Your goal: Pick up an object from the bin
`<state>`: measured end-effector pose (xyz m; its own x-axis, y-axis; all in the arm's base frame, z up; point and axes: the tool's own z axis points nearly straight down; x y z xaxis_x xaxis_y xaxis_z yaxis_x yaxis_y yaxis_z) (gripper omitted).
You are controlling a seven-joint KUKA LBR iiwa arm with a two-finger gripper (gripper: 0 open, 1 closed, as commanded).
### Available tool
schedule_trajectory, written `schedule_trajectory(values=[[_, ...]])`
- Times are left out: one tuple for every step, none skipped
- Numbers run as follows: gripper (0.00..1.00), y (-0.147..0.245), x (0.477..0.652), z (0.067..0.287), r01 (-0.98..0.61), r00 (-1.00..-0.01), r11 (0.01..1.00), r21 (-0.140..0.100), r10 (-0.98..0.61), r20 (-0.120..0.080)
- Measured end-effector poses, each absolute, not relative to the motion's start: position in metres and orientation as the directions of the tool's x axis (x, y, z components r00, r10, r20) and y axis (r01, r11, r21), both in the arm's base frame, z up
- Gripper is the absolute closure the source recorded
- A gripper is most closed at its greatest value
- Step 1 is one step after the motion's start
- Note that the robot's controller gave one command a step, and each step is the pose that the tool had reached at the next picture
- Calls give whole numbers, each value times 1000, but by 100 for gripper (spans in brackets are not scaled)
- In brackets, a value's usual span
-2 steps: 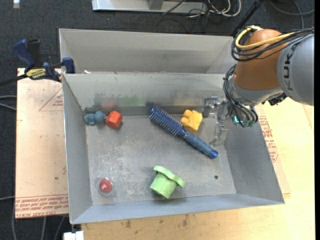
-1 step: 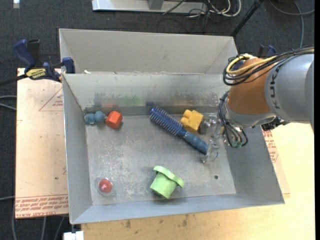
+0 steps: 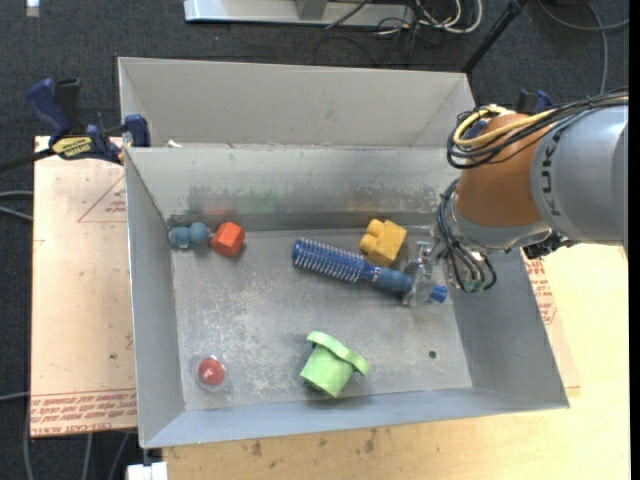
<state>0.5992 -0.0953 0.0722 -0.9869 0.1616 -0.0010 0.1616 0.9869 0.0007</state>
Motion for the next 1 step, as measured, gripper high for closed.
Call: schedule_trajectory(values=[[100,-144,552,218,186,-983,983,-2,186,-9]])
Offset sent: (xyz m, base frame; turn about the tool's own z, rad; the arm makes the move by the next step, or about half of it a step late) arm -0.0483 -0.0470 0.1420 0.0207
